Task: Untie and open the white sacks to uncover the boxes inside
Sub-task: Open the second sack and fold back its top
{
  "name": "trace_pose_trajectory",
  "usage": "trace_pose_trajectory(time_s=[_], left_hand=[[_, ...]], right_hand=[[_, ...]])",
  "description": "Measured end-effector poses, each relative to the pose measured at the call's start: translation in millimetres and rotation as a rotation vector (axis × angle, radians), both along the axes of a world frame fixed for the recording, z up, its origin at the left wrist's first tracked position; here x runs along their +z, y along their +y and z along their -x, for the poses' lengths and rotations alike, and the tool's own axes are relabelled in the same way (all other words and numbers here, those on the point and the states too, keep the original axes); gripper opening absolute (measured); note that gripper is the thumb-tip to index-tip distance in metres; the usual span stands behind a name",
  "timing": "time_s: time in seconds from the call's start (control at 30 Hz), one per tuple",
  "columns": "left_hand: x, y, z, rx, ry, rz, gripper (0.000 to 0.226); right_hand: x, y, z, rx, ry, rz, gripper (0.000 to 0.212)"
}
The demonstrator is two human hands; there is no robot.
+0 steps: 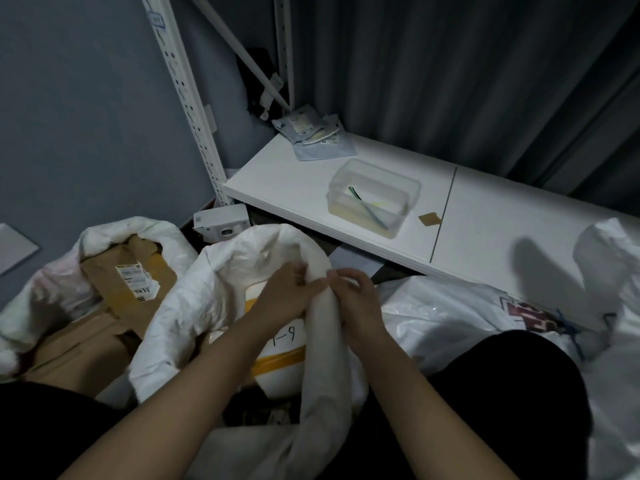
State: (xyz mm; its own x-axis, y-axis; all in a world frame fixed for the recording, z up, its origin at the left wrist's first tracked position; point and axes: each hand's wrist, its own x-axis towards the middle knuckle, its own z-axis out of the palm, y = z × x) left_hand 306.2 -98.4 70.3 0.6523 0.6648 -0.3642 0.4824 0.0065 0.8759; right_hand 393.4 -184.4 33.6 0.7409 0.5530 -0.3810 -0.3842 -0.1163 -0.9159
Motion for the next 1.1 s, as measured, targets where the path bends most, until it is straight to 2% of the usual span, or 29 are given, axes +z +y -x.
trace_pose_trajectory(time_s=[0.07,0.1,0.2,0.23,0.27,0.3,0.37,0.4,0.43,0.47,0.5,0.53,0.6,0.63,0.7,0.77,0.83,0.87,0.9,0.97,1.0,1.03,1.1], left_hand=[[-7,3,-5,0.055,0.002,-0.062,0.034],[-9,5,-9,0.091,0.002,-0.075,0.036],[-9,0,-18,0.144,-0.002,-0.079,0.040],[-8,-2,-20,0.141,-0.012,-0.073,0.040],[-6,-4,-21,0.131,-0.034,-0.043,0.039],[-2,-7,-19,0.121,-0.069,0.007,0.037],[7,-11,-10,0.103,-0.109,0.106,0.031],[11,-13,-2,0.055,-0.097,0.104,0.024],[13,-16,6,-0.022,-0.069,0.080,0.017],[16,-19,12,-0.087,-0.043,0.072,0.014],[16,-22,17,-0.101,-0.024,0.076,0.018],[14,-22,19,-0.072,-0.004,0.073,0.023],[9,-20,17,0.002,0.020,0.012,0.023],[6,-19,15,0.019,0.022,-0.027,0.024],[3,-19,7,0.016,0.014,-0.102,0.027],[1,-22,0,-0.011,0.008,-0.164,0.031],[5,-27,-3,-0.066,0.007,-0.208,0.033],[8,-30,-3,-0.099,-0.008,-0.216,0.033],[10,-32,0,-0.122,-0.032,-0.192,0.031],[10,-35,8,-0.140,-0.075,-0.098,0.027],[7,-36,13,-0.161,-0.059,-0.078,0.028],[4,-37,16,-0.187,-0.024,-0.101,0.030],[-5,-37,18,-0.196,0.033,-0.182,0.033]], right_hand=[[-2,-14,8,0.035,-0.399,0.147,0.024],[-5,-24,15,0.055,-0.511,0.172,0.031],[-17,-46,42,0.232,-0.676,0.313,0.069],[-21,-50,46,0.270,-0.750,0.366,0.073],[-21,-51,45,0.253,-0.747,0.371,0.068],[-16,-50,39,0.184,-0.633,0.325,0.056],[-5,-44,24,0.123,-0.125,0.093,0.037],[0,-43,19,0.124,0.164,-0.089,0.032],[2,-42,16,0.087,0.363,-0.250,0.029],[0,-40,14,0.039,0.440,-0.322,0.028],[1,-38,17,-0.001,0.411,-0.286,0.027],[0,-36,21,-0.041,0.289,-0.157,0.027],[-4,-38,31,-0.126,-0.068,0.134,0.027],[-5,-42,36,-0.157,-0.209,0.170,0.026],[-10,-51,49,-0.096,-0.395,0.175,0.037],[-20,-57,58,0.078,-0.556,0.311,0.056],[-23,-61,53,0.158,-0.637,0.413,0.048],[-20,-62,45,0.132,-0.572,0.365,0.035],[-14,-62,36,0.102,-0.395,0.242,0.023],[-5,-61,25,0.072,0.203,-0.171,0.022],[-6,-60,23,0.029,0.409,-0.312,0.021],[-8,-59,22,-0.006,0.457,-0.333,0.016],[-7,-57,28,-0.075,0.241,-0.105,0.010]])
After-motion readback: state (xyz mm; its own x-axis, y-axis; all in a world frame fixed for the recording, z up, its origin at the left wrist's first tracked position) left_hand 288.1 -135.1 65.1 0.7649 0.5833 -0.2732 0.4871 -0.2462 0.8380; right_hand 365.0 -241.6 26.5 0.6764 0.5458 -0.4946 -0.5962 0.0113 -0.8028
